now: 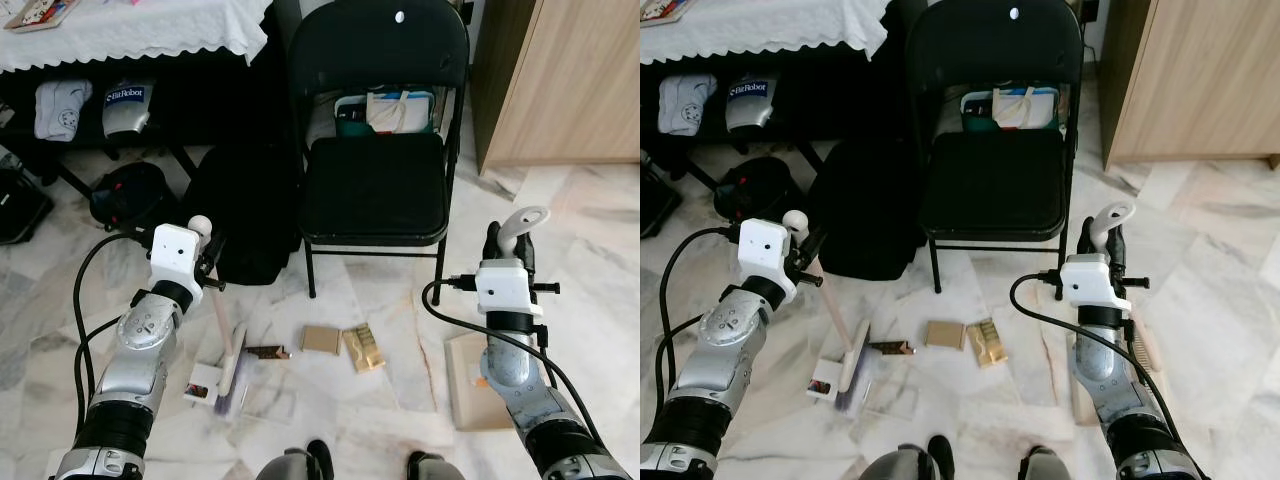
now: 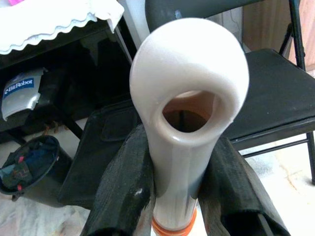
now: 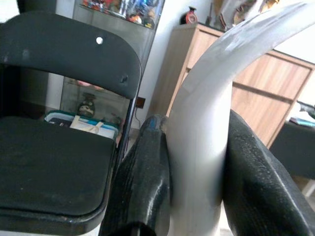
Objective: Sweep floor
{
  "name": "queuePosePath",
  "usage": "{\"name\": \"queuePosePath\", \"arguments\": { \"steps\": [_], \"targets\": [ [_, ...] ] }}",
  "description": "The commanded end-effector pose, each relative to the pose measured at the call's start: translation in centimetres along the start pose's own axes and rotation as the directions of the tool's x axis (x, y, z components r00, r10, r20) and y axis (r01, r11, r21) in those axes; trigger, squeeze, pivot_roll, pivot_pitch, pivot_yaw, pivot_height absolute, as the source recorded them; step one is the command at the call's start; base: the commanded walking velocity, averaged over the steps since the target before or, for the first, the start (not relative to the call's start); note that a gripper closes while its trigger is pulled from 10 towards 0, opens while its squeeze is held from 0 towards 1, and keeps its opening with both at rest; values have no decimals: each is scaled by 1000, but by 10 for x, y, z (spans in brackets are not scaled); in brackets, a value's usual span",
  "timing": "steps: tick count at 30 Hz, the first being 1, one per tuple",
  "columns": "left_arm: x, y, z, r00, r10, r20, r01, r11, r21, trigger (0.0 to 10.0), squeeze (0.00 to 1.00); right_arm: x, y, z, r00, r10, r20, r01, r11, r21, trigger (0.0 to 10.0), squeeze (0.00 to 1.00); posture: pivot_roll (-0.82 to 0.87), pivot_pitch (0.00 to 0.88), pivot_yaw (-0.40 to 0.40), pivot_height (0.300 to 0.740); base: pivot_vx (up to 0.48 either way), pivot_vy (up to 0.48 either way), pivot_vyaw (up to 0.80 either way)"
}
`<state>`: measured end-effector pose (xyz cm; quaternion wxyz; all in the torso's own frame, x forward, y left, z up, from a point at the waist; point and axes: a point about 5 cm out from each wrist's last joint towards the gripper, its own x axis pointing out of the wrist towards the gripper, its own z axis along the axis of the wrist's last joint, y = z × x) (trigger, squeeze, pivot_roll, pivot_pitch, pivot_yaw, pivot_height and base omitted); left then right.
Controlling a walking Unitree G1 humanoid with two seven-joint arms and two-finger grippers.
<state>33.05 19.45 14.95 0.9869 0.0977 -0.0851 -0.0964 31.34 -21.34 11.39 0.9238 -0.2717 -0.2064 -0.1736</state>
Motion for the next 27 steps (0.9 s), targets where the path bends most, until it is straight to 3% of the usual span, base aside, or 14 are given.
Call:
{"name": "queuePosePath", "arguments": {
  "steps": [1,5,10,12,27],
  "targets": [
    [-6,15,3,999,36,2,-36,999,14,10000,0,-6,6,-1,1000,10,-11,-10,1000,-1,10000,0,121,282,235,740,0,0,0],
    [-6,18,6,999,42,3,-42,999,8,10000,0,1,-2,3,997,-78,12,78,997,-15,10000,0,121,276,231,740,0,0,0],
    [-4,17,8,999,46,5,-45,999,-2,10000,0,8,-13,1,980,-189,-65,195,976,98,10000,0,118,273,231,740,0,0,0],
    [-4,16,8,999,44,5,-44,999,-3,10000,0,9,-16,1,975,-213,-68,219,970,103,10000,0,118,272,231,740,0,0,0],
    [-5,18,11,998,63,17,-63,998,-13,10000,0,17,-23,7,981,-194,4,192,976,107,10000,0,123,278,225,740,0,0,0]
  ]
}}
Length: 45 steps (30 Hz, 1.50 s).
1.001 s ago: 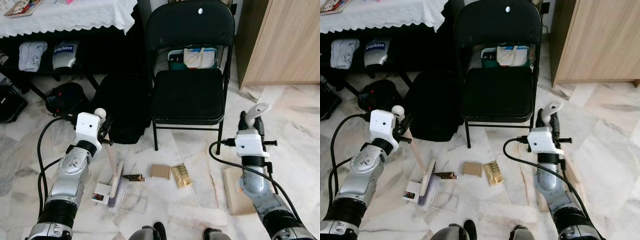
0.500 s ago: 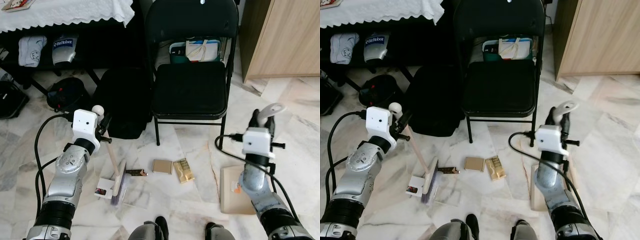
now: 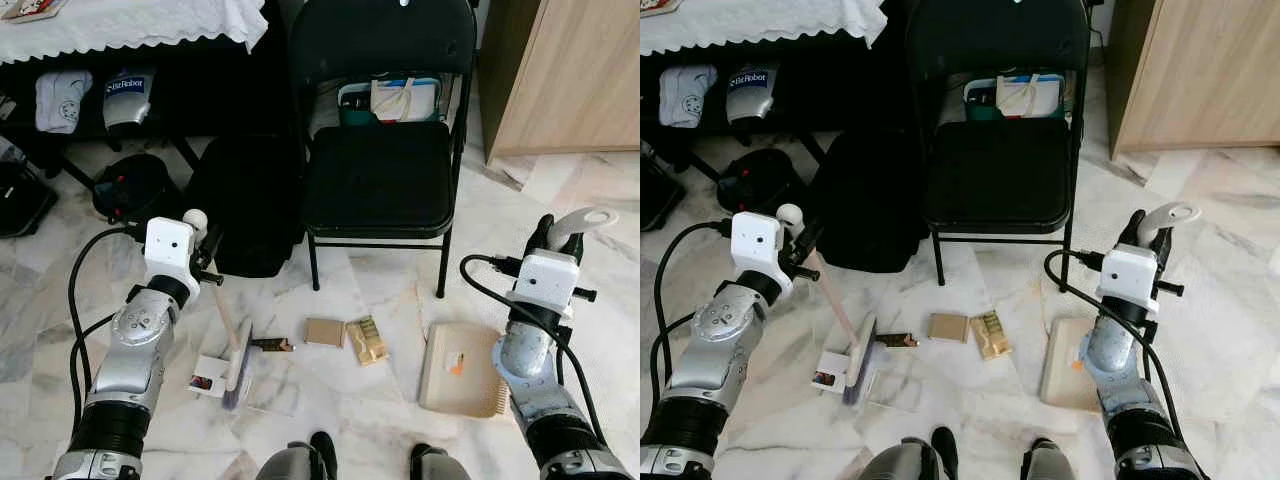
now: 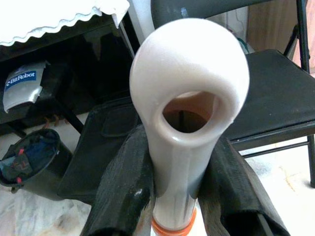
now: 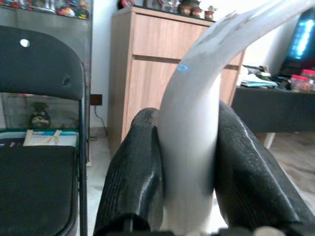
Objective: Sweep floor
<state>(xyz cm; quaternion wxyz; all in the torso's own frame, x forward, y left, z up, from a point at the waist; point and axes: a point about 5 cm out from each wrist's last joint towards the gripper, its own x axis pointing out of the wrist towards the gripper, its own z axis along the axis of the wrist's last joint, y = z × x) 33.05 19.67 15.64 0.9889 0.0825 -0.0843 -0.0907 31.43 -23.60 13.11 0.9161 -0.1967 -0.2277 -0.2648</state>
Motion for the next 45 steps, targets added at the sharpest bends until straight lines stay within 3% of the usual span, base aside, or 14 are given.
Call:
{"name": "queuePosePath", "arguments": {
  "steps": [1,8,20,22,31,45],
  "targets": [
    [-5,14,5,999,50,20,-50,999,17,10000,0,4,2,8,998,23,56,-24,1000,7,10000,0,124,277,224,740,0,0,0],
    [-4,15,8,998,59,36,-60,998,13,10000,0,16,2,21,992,28,125,-30,999,15,10000,0,120,276,218,740,0,0,0],
    [-3,15,12,997,57,53,-58,998,15,10000,0,23,5,24,990,39,134,-43,999,28,10000,0,133,252,217,740,0,0,0],
    [-2,16,13,997,56,57,-57,998,20,10000,0,20,5,15,998,19,59,-22,998,65,10000,0,136,253,218,740,0,0,0],
    [-5,18,15,996,59,63,-61,998,32,10000,0,11,13,5,997,78,-6,-77,993,89,10000,0,147,267,219,740,0,0,0],
    [-12,10,10,999,38,36,-38,999,3,10000,0,-21,11,-25,979,142,-147,-136,989,50,10000,0,168,298,219,740,0,0,0]
  ]
}}
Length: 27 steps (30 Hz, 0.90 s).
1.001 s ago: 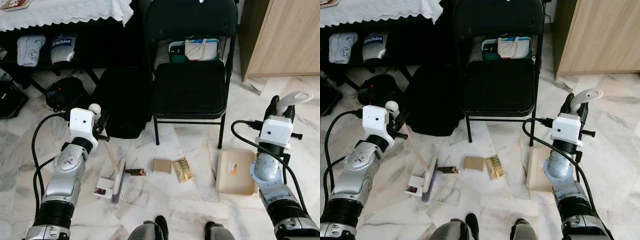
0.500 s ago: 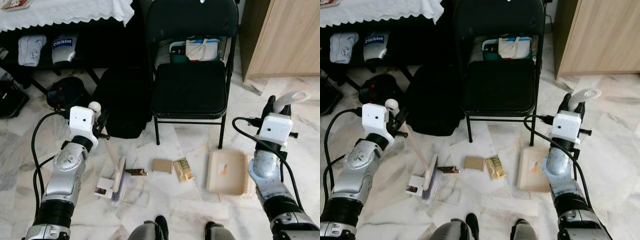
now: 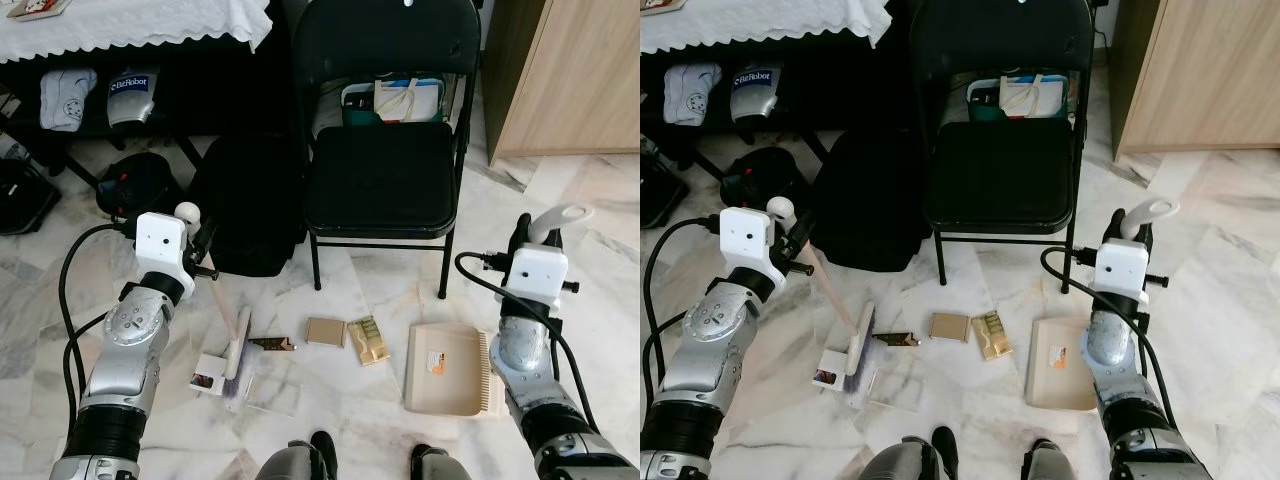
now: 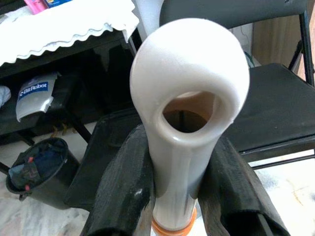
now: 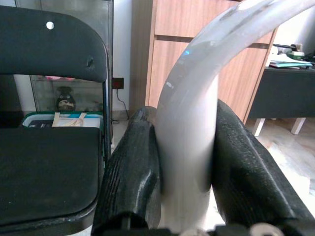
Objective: Sweep floor
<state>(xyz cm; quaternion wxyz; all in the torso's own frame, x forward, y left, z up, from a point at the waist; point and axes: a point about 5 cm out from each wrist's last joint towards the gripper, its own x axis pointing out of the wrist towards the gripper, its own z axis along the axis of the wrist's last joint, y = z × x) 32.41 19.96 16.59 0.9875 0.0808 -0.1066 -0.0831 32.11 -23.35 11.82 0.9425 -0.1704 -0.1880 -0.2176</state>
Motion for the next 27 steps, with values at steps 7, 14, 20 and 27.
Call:
{"name": "queuePosePath", "arguments": {
  "steps": [7,14,20,27],
  "targets": [
    [-12,7,-11,996,31,-84,-37,997,-73,10000,0,-38,7,-29,988,62,-144,-66,998,-21,10000,0,169,307,217,740,0,0,0],
    [-11,9,-19,989,70,-133,-88,987,-133,10000,0,-41,9,-29,987,65,-148,-68,998,-13,10000,0,159,313,212,740,0,0,0],
    [3,4,8,990,138,6,-136,982,-135,10000,0,-43,8,-29,988,59,-145,-61,998,-6,10000,0,148,315,209,740,0,0,0],
    [9,-26,-1,999,-6,-44,-4,975,-222,10000,0,-46,5,-31,987,53,-151,-55,998,-9,10000,0,139,317,211,740,0,0,0]
  ]
}}
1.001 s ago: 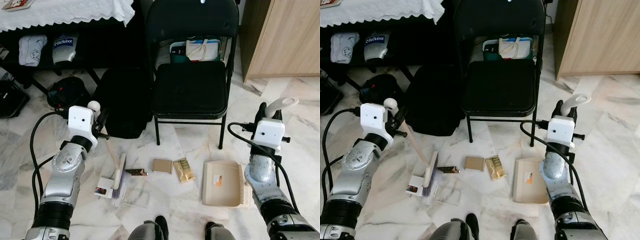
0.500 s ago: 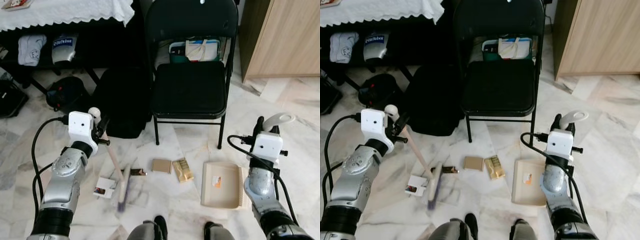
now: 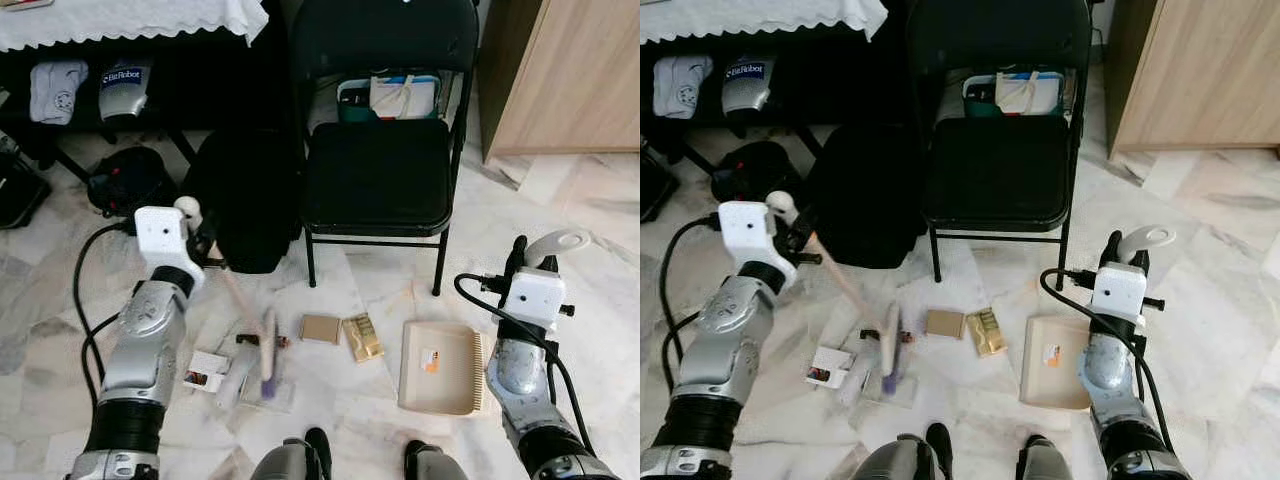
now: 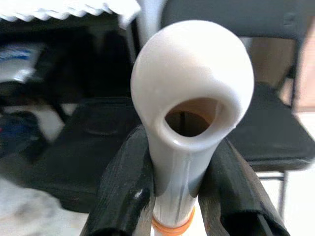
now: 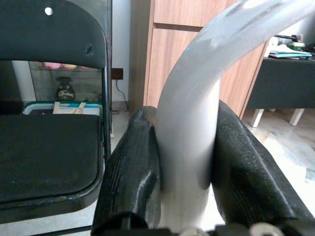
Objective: Sweep floor
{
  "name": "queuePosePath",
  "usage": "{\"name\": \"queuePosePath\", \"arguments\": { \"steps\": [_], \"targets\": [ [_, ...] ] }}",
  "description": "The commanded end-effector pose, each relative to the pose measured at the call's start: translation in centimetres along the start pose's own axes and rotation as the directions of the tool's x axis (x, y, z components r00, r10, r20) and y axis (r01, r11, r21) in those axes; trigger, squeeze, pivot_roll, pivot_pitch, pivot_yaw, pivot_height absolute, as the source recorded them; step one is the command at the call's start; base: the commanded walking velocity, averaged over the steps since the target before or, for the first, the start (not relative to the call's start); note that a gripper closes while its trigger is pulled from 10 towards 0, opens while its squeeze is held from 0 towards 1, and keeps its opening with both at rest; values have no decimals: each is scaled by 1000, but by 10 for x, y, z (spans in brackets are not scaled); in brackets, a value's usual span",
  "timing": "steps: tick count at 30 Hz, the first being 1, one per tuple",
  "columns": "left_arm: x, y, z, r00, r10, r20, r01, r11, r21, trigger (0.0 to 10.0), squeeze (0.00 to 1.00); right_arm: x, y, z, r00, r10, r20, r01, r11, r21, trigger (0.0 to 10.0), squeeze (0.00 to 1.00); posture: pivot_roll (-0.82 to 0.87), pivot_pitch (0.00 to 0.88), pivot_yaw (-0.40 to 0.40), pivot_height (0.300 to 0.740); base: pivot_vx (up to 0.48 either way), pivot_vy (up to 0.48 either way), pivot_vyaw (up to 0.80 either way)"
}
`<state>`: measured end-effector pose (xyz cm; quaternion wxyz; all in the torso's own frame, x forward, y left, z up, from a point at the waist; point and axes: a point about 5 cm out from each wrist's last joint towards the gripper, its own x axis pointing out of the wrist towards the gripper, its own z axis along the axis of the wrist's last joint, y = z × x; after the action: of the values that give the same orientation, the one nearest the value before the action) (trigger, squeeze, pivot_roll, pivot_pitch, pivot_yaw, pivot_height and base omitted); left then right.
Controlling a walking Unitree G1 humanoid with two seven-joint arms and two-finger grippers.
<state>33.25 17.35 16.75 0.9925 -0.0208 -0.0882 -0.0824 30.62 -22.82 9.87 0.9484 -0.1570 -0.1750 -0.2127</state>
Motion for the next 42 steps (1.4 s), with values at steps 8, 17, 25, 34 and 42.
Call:
{"name": "queuePosePath", "arguments": {
  "steps": [8,17,25,34,42],
  "targets": [
    [-5,-19,-14,985,-144,-92,141,989,-42,10000,0,-25,3,-22,991,36,-129,-41,999,-34,10000,0,136,315,214,740,0,0,0],
    [-12,-40,-13,957,-280,-80,259,943,-208,10000,0,-25,1,-23,991,33,-132,-39,999,-38,10000,0,140,312,213,740,0,0,0],
    [-18,-53,-12,923,-373,-91,342,906,-249,10000,0,-25,3,-23,990,36,-138,-41,999,-35,10000,0,145,309,214,740,0,0,0],
    [-6,-20,7,989,-145,-29,145,989,3,10000,0,-25,3,-23,990,37,-136,-42,999,-33,10000,0,136,300,211,740,0,0,0],
    [-5,-18,12,990,-144,8,143,987,69,10000,0,-21,5,-20,991,22,-135,-21,1000,11,10000,0,132,261,199,740,0,0,0]
  ]
}}
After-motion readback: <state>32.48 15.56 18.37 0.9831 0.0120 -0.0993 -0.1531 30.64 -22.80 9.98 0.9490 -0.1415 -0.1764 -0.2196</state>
